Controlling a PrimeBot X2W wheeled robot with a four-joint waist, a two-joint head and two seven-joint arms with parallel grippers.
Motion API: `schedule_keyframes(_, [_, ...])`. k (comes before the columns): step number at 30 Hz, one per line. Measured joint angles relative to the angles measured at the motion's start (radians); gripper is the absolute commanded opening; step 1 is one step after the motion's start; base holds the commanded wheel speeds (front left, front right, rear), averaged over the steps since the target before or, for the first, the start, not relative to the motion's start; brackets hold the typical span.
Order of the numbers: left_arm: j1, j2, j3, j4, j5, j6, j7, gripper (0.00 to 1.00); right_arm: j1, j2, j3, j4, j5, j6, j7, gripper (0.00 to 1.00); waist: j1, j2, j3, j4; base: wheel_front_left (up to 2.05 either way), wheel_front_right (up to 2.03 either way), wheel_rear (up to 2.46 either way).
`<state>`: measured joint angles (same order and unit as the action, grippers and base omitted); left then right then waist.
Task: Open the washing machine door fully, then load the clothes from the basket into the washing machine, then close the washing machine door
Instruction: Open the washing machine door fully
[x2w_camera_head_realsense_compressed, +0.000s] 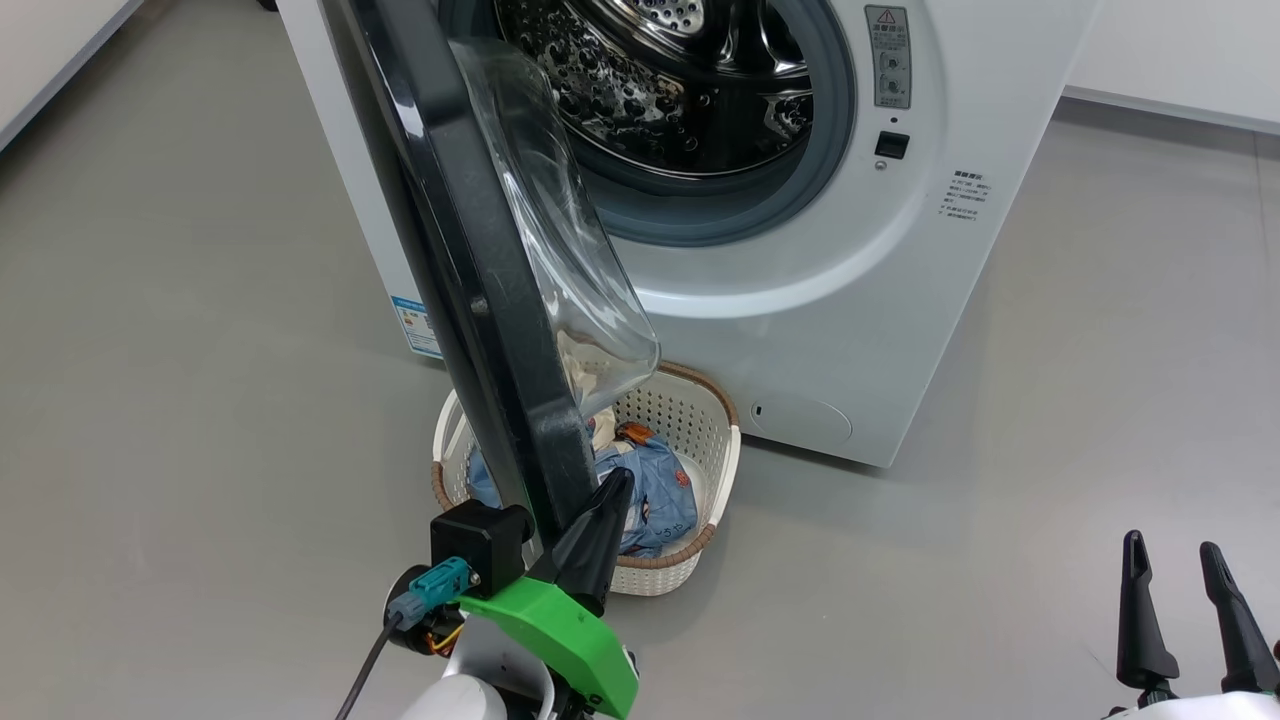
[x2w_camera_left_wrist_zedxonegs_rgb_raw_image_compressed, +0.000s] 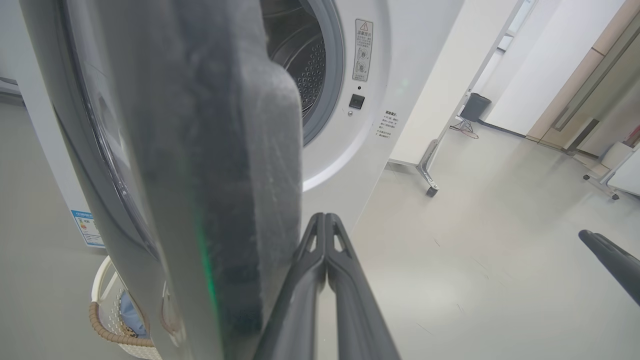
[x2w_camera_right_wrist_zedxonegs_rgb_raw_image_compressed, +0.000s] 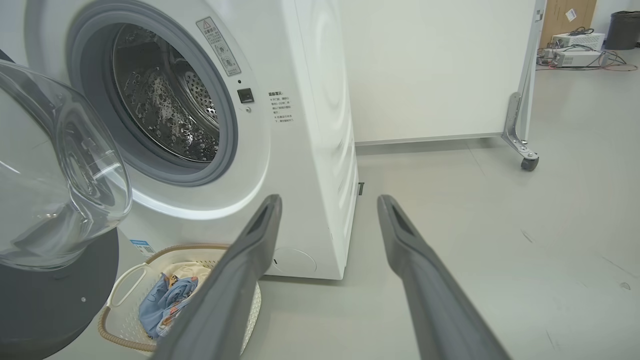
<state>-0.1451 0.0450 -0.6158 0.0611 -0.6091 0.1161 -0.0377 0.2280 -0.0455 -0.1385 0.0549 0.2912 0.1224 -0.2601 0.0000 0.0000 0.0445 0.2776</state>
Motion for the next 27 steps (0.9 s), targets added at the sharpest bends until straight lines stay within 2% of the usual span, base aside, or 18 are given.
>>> schedule_keyframes(27, [-0.019,-0.003,-0.018,0.039,-0.009,0.003,-0.025,0.0,0.0,0.001,-0.013,0.0,0.0,0.0,0.0,1.0,0.0,0.0,-0.002,0.122,0.0,0.0,0.0])
